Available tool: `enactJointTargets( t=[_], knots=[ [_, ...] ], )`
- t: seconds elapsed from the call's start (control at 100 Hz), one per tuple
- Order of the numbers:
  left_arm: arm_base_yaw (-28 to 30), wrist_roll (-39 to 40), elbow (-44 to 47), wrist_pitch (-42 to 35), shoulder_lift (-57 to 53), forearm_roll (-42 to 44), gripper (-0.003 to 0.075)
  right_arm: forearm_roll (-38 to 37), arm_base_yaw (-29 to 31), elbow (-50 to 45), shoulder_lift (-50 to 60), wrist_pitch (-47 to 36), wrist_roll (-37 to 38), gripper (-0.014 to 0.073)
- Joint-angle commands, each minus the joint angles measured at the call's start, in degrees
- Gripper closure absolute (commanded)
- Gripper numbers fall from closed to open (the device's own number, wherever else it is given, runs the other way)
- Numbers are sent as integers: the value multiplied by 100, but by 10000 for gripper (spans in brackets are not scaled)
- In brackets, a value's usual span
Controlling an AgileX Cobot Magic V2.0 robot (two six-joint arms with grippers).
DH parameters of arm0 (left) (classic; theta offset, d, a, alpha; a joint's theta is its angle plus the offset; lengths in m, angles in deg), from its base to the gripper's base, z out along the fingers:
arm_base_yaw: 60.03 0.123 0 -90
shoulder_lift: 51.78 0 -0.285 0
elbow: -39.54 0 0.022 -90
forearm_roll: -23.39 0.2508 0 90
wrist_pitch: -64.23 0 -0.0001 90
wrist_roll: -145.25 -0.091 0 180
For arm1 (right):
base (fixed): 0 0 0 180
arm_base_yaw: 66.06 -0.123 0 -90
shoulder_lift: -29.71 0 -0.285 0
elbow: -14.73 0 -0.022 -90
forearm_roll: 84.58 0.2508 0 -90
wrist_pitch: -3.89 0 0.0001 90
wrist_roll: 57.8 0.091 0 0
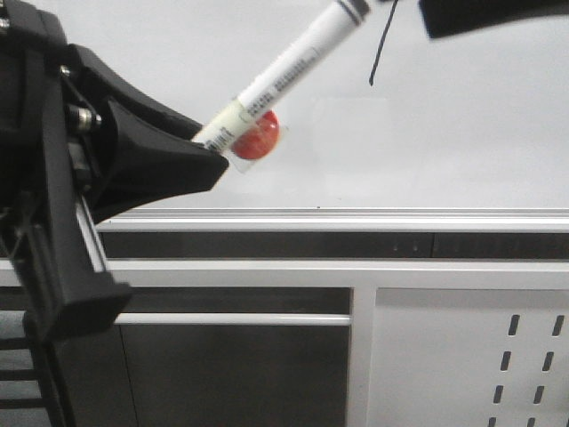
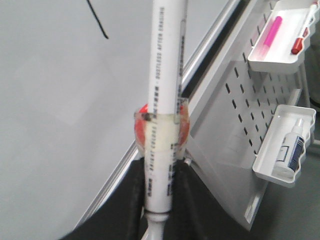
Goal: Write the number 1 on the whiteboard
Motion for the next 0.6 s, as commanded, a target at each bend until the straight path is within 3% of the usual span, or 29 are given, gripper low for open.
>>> enactJointTargets(
  t=[0.0, 0.22, 0.44, 0.59],
  knots=[
    [-22, 31, -132, -626, -181, -295, 738, 140, 7, 205, 253, -14, -144, 291],
    [-43, 31, -37, -783, -530, -746, 738, 139, 7, 205, 489, 272, -144, 453],
    [-450, 31, 441, -1672, -817, -1372, 738, 127, 7, 205, 573, 428, -144, 649],
    [-904, 58, 688, -2252, -794, -1897, 738, 127, 7, 205, 676, 403, -144, 664]
  ],
)
